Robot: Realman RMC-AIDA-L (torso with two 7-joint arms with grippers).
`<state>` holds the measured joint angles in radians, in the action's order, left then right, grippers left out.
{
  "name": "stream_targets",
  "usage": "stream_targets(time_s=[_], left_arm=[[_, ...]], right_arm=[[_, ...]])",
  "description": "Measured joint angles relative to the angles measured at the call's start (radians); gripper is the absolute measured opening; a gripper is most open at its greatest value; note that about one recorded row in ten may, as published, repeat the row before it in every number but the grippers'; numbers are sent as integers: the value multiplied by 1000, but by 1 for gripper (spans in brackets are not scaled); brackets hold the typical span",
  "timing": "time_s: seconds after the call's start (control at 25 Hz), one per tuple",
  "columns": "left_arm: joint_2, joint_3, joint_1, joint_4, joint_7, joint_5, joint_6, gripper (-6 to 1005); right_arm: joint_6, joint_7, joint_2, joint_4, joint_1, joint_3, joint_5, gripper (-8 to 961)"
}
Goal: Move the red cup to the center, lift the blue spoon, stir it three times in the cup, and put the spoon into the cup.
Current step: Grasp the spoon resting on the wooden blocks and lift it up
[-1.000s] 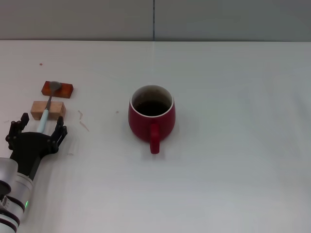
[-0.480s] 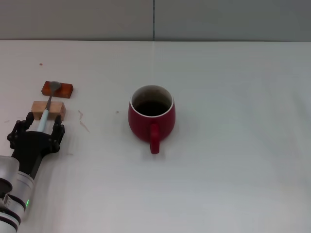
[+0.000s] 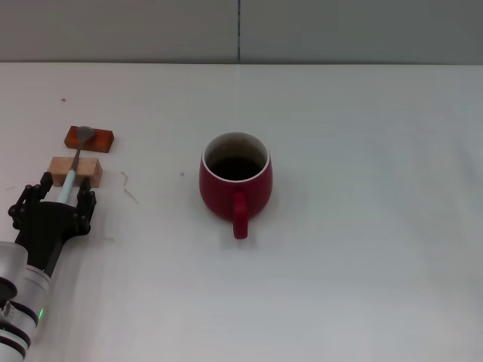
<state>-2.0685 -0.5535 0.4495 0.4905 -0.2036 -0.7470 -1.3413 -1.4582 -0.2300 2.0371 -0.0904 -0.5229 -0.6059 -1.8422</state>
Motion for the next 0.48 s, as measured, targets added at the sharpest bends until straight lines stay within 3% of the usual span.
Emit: stream_targets(time_s=[0.48], left_arm=[[1, 0, 2, -12, 3, 0, 1, 495]], right_arm=[[2, 0, 1, 3, -2, 0, 0, 559]])
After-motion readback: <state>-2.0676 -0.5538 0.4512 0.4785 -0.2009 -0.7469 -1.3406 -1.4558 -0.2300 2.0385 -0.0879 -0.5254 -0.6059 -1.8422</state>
